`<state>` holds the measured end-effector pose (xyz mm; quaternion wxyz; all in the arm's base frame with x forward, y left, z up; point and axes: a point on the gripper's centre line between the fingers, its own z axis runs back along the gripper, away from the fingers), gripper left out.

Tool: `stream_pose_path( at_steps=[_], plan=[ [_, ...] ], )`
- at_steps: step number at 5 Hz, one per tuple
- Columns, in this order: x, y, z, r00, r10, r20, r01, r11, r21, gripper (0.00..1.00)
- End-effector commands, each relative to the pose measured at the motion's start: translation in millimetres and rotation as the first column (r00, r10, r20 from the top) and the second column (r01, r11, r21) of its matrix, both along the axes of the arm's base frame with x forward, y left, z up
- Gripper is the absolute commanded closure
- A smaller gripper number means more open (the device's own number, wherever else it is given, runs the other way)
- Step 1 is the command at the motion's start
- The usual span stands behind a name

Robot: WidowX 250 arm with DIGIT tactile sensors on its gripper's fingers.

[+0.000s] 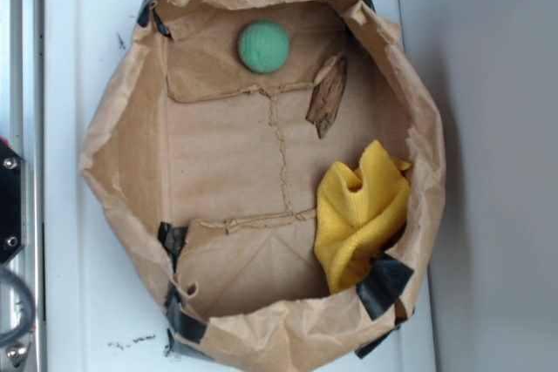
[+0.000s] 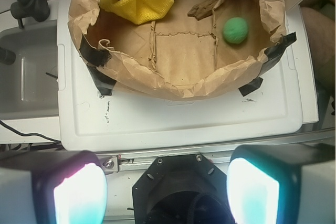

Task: Grab the green ball.

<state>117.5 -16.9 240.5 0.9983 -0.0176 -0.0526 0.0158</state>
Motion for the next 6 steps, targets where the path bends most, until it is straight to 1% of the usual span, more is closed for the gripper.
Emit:
stream_pose_path(
  at_steps=[1, 2, 3, 6],
  plan=[
    [0.0, 0.0, 0.0, 1.0, 0.0, 0.0, 0.0, 1.0, 0.0, 0.0],
    [50.0, 24.4, -14.6, 0.996, -0.078, -0.044, 0.076, 0.996, -0.048, 0.0],
    [101.3, 40.3, -29.3, 0.99, -0.132, -0.052, 0.131, 0.991, -0.02, 0.0],
    [101.3, 40.3, -29.3, 0.99, -0.132, -0.052, 0.131, 0.991, -0.02, 0.0]
  ],
)
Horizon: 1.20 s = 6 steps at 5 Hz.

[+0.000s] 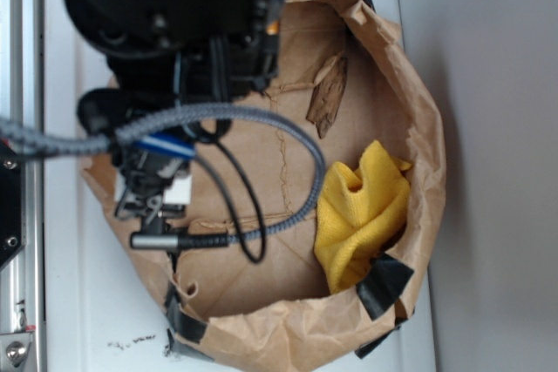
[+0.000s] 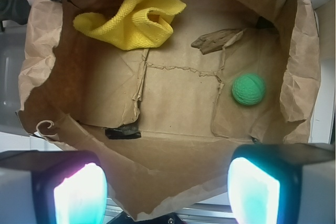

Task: Grab the green ball.

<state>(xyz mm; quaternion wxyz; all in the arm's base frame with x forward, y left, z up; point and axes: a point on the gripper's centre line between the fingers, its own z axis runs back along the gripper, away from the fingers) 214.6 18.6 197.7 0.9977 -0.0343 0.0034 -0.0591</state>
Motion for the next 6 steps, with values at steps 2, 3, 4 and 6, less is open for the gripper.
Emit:
stream_pose_path(
  at_steps=[2, 3, 4, 6],
  plan=[
    [44.2, 32.0, -51.5, 0.967, -0.256, -0.015, 0.256, 0.962, 0.094, 0.0],
    [52.1, 40.2, -81.2, 0.925, -0.377, -0.054, 0.381, 0.91, 0.165, 0.0],
    [46.1, 49.0, -104.9, 0.878, -0.471, -0.081, 0.478, 0.864, 0.158, 0.0],
    [42.9, 53.7, -113.1, 0.873, -0.481, -0.082, 0.488, 0.858, 0.159, 0.0]
  ],
)
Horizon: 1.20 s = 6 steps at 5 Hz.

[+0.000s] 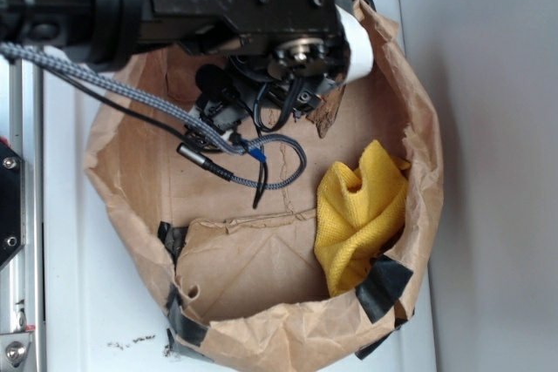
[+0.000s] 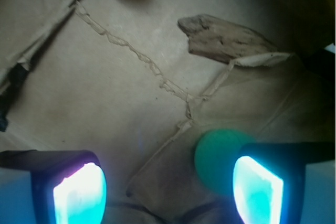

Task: Grab the green ball.

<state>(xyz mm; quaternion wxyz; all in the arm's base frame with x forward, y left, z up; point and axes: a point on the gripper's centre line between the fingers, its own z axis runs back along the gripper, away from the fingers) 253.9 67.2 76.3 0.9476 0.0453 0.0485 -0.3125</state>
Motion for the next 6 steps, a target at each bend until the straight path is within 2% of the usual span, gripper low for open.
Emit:
stream_pose_path(
  at_steps=[1, 2, 3, 6],
  plan=[
    [3.6, 5.1, 8.3, 1.0, 0.01, 0.028, -0.01, 1.0, 0.01, 0.0],
    [6.8, 10.0, -0.9, 0.984, -0.175, -0.02, 0.174, 0.985, -0.011, 0.0],
    [4.0, 16.1, -5.9, 0.966, -0.252, -0.059, 0.249, 0.967, -0.045, 0.0],
    [14.6, 51.1, 2.9, 0.975, -0.224, 0.0, 0.224, 0.974, -0.017, 0.0]
  ],
)
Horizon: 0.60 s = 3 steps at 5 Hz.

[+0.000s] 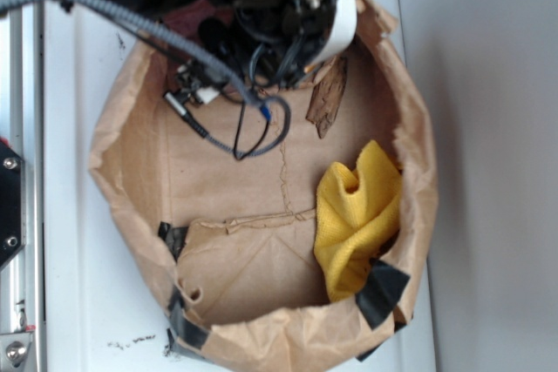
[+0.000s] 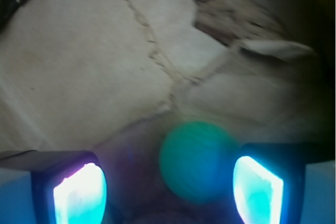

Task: Grab the green ball.

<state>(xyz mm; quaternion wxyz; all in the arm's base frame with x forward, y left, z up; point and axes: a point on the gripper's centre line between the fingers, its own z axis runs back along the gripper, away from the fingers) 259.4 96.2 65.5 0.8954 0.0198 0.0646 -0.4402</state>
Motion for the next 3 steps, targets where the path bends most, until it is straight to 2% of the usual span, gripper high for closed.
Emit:
stream_pose_path(
  at_steps=[1, 2, 3],
  plan=[
    [13.4, 29.1, 15.0, 0.995, 0.06, 0.082, -0.063, 0.997, 0.034, 0.0],
    [20.3, 31.0, 5.8, 0.995, 0.057, 0.083, -0.062, 0.996, 0.057, 0.0],
    [19.6, 16.8, -16.5, 0.999, 0.021, 0.05, -0.024, 0.997, 0.074, 0.0]
  ],
)
